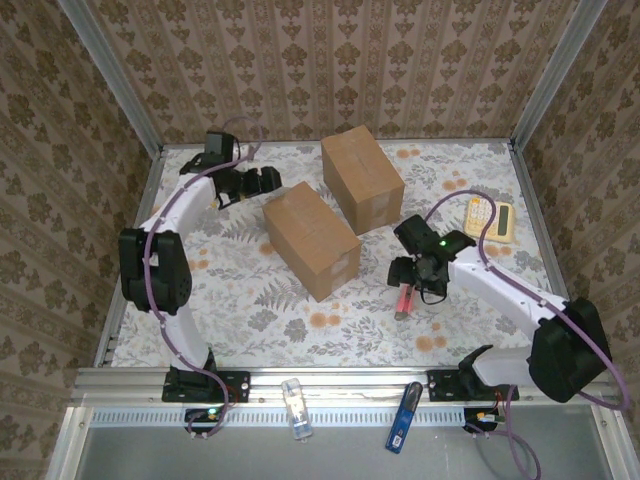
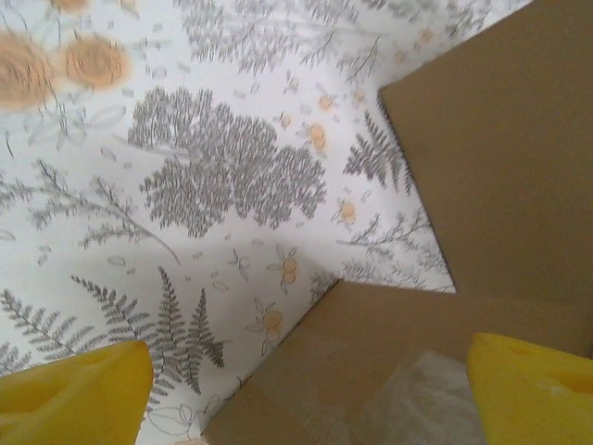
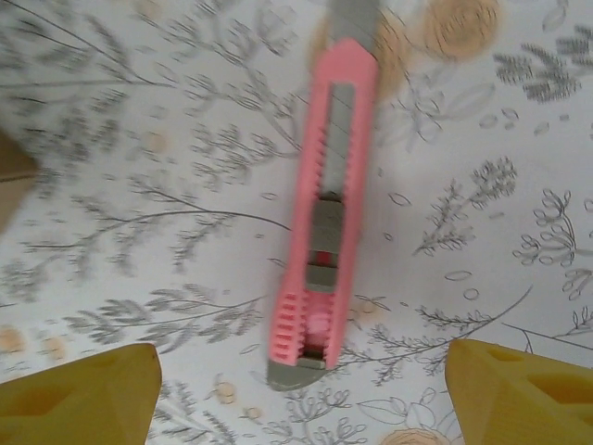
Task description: Unpack the express box
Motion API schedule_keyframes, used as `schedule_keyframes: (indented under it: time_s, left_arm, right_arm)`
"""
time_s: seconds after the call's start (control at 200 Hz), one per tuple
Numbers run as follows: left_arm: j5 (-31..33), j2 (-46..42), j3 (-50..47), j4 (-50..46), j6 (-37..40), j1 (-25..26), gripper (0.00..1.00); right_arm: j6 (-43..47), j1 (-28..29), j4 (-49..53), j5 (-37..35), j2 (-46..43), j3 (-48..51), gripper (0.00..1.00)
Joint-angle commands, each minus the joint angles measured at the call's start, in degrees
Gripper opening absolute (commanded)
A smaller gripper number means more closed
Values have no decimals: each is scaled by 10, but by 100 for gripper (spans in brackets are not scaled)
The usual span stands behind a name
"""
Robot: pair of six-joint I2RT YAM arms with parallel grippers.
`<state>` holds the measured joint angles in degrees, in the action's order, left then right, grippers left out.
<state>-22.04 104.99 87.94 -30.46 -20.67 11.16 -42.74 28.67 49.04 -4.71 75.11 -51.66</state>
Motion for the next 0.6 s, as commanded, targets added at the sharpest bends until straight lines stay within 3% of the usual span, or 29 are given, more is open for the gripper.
schedule_keyframes:
  time_s: [0.0,0.26,0.595]
  left_arm:
    - [15,-45,39,-18,13,-7,88]
    - [23,-132,34,-48,15,-4,88]
    - [49,-246,-45,-61,11,28,89]
  right_arm:
    - [-36,-2,-42,1,29,25,80]
    - [-72,-3,-119,31,82,76,73]
    - [-89,-3,-152,36,111,102,64]
